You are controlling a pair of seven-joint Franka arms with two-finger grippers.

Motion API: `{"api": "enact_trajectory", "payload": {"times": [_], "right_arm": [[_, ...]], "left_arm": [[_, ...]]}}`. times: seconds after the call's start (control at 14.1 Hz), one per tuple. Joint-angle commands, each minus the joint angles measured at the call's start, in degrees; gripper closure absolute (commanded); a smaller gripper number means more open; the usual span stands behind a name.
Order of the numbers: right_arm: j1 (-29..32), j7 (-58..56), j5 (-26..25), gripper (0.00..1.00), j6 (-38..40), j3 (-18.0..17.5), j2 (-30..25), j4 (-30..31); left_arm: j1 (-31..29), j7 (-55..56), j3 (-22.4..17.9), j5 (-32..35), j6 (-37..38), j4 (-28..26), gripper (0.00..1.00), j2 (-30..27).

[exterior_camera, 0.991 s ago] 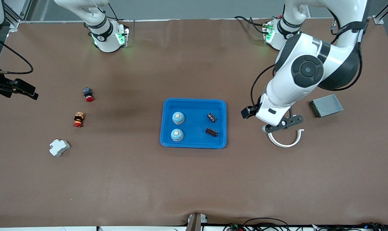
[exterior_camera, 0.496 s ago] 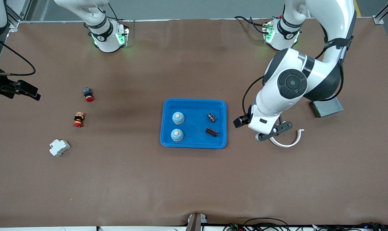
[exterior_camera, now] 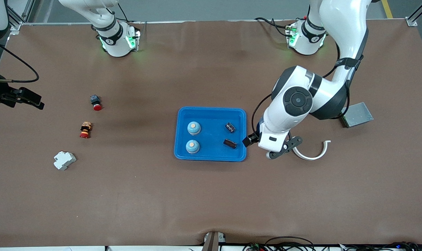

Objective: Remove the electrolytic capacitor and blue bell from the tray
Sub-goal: 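Reach the left gripper over a capacitor while the right gripper approaches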

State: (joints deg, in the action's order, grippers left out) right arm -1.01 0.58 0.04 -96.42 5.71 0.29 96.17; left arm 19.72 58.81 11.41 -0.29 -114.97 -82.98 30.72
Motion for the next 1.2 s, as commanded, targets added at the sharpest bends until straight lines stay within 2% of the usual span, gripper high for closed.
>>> {"api": "enact_trajectory", "payload": {"times": [0.0,0.64,0.85,1.13], "right_arm": [[0.0,0.7,-0.3,0.00,-0.3,-0.3,-0.2,0.2],[-0.1,0.7,-0.2,0.00,-0.5,-0.3,-0.2,0.2],[-0.1,0.7,-0.2,0.00,-0.5,-0.3,-0.1,0.2],[0.0,0.7,-0.1,0.00,-0.5,-0.3,0.1,0.7]], "left_arm": [[1.7,2.4,-1.0,-0.2,-1.5,1.4,0.00,1.9],[2.5,6.2,-1.0,0.2,-3.7,2.2,0.00,6.2],[5.5,11.8,-1.0,0.3,-7.5,2.1,0.00,8.1],[8.0,17.7,-1.0,0.5,-7.5,2.0,0.00,9.1]]}}
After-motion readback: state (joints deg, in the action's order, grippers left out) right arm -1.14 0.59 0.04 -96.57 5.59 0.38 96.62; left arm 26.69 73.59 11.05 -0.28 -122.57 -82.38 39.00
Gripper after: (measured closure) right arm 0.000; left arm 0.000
